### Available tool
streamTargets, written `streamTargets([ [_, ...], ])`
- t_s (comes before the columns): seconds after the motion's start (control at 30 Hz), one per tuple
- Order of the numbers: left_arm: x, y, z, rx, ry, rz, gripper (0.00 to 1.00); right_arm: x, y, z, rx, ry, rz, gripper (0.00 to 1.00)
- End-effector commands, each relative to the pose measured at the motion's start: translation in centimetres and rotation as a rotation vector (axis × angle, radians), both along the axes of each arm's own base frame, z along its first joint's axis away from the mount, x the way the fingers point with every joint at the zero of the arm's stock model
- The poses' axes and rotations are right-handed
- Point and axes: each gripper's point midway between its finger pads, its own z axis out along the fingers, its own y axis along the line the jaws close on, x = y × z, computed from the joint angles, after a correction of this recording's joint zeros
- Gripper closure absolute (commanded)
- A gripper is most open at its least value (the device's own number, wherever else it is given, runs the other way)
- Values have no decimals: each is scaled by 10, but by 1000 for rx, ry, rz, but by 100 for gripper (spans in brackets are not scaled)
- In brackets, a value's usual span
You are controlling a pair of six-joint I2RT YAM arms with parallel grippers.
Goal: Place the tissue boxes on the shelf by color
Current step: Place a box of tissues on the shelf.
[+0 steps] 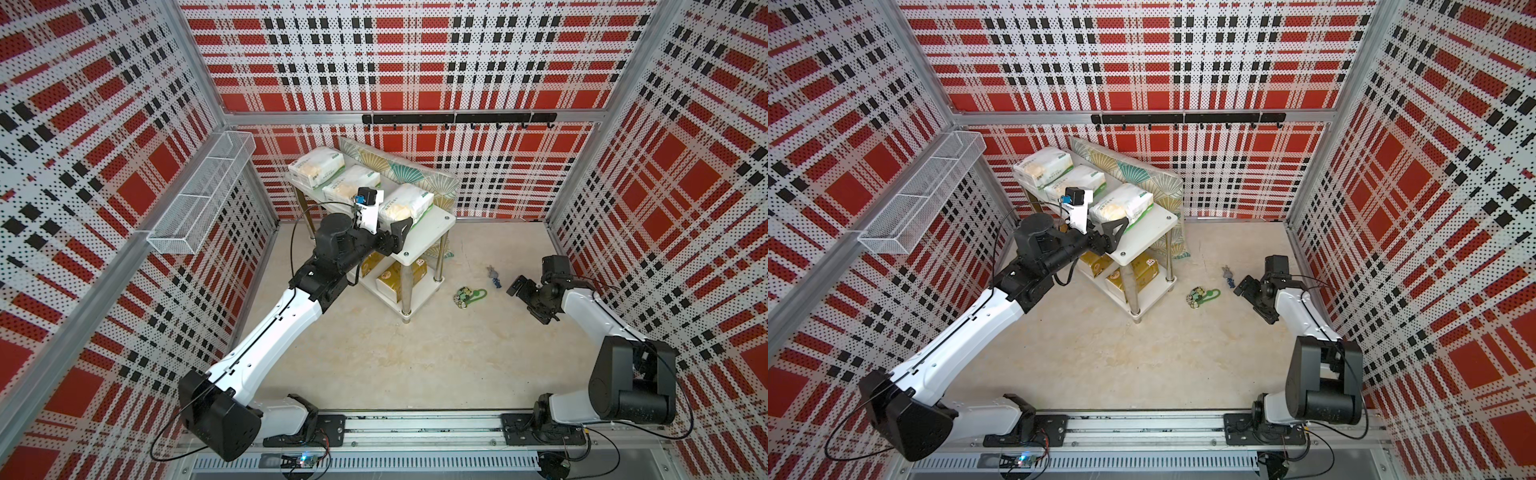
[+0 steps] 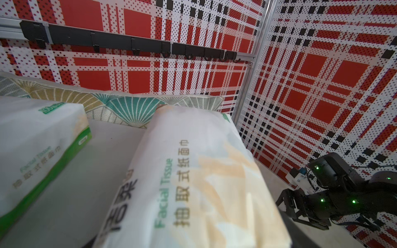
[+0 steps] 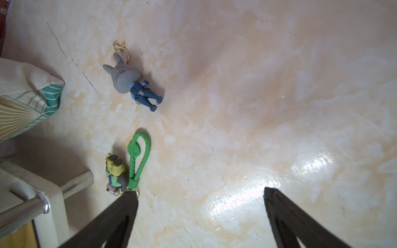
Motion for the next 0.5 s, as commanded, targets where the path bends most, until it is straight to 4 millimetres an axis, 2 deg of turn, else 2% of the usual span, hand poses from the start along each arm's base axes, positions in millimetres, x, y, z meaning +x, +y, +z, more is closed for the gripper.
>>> streamTargets([
  [0.0, 0, 2, 17, -4, -68, 0, 19, 5, 4, 1, -3, -14, 26, 0],
  [0.47, 8, 3, -12, 63, -4, -15, 12, 7, 8, 0, 21, -22, 27, 0],
])
